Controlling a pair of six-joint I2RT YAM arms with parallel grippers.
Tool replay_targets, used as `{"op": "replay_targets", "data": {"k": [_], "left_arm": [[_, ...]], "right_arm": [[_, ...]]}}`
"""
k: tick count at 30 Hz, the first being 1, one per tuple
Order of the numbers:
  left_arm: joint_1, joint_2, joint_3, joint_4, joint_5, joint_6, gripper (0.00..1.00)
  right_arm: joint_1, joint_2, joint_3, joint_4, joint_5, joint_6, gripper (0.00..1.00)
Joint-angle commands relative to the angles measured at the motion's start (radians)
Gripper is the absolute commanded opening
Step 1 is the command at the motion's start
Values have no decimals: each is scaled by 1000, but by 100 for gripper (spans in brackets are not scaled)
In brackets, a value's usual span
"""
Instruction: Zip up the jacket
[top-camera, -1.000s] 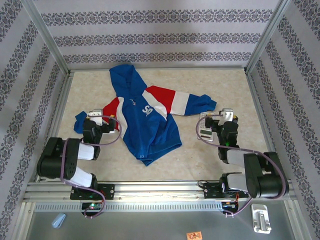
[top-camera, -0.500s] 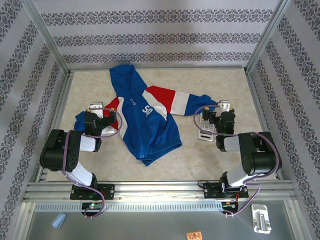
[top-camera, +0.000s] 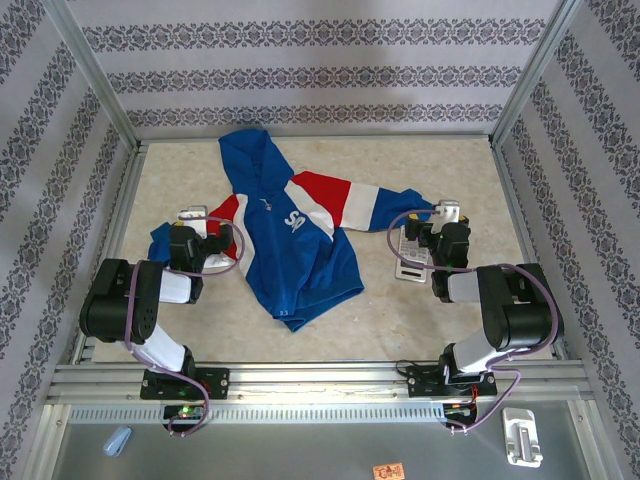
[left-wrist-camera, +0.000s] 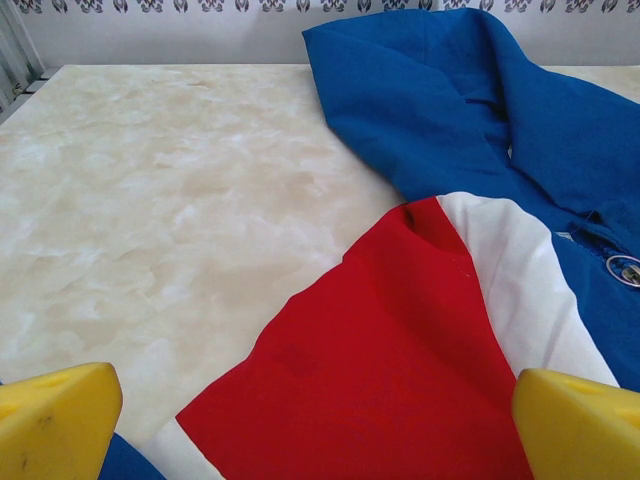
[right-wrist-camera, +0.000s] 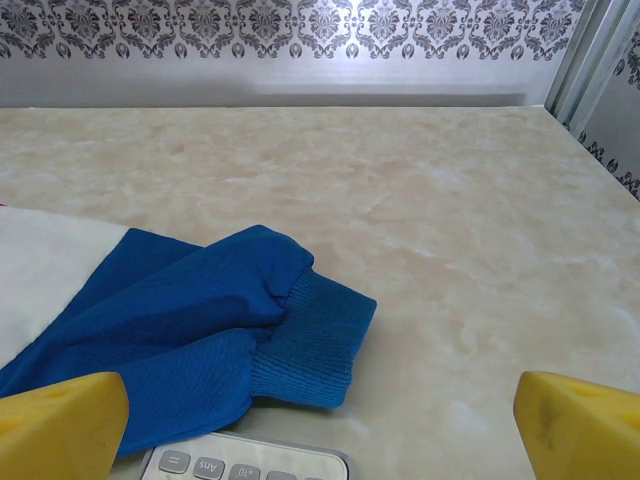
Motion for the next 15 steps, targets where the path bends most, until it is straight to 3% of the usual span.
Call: {"op": "replay_targets", "data": {"k": [1,15], "left_arm": [[11,-9,9,-12,5,-1,100],[11,-9,16,-28,36,11,100]], "right_arm": [[-7,-1,9,7,4,14,98],[-7,-1,9,6,4,13,98]]}}
